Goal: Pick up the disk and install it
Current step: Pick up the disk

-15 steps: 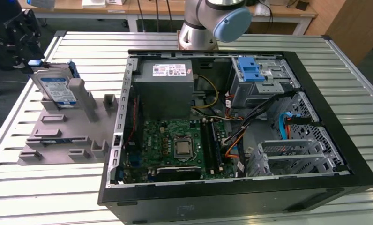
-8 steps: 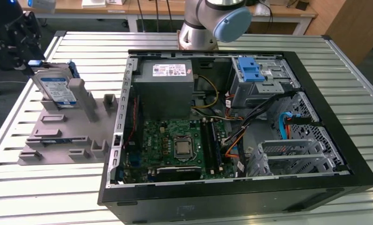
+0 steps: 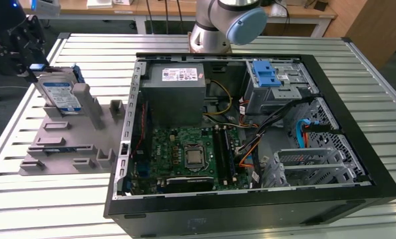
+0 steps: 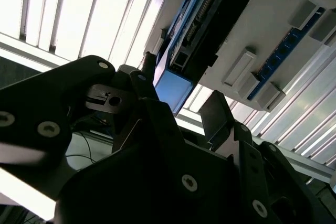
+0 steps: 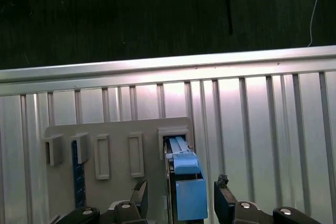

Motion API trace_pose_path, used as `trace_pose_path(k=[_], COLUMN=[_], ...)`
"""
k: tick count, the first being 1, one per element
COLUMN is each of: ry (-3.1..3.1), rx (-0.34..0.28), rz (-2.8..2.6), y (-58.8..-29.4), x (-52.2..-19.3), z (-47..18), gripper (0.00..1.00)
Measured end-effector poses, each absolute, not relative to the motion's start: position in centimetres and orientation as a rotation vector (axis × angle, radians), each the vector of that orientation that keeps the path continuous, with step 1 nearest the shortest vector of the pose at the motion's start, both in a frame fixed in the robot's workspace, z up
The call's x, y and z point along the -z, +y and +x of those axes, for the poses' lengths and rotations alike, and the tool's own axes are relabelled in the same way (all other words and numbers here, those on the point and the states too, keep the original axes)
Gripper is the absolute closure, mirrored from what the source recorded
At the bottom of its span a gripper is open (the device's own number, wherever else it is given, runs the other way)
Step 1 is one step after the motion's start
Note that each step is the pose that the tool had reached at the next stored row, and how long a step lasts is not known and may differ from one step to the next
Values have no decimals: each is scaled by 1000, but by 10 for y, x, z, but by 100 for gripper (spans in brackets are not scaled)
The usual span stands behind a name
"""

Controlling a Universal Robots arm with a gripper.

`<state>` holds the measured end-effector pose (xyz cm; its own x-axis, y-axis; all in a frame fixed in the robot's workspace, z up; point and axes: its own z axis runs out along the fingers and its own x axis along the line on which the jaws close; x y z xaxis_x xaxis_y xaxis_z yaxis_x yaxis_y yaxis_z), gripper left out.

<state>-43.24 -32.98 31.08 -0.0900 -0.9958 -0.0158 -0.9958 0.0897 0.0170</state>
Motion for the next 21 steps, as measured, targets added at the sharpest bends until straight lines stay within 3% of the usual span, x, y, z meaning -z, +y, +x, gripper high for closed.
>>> trace_pose_path(k=[21], ry=[2315], rx=[-37], rz=[-2123], y=[-326], x=[-301], z=[-433], gripper=[39])
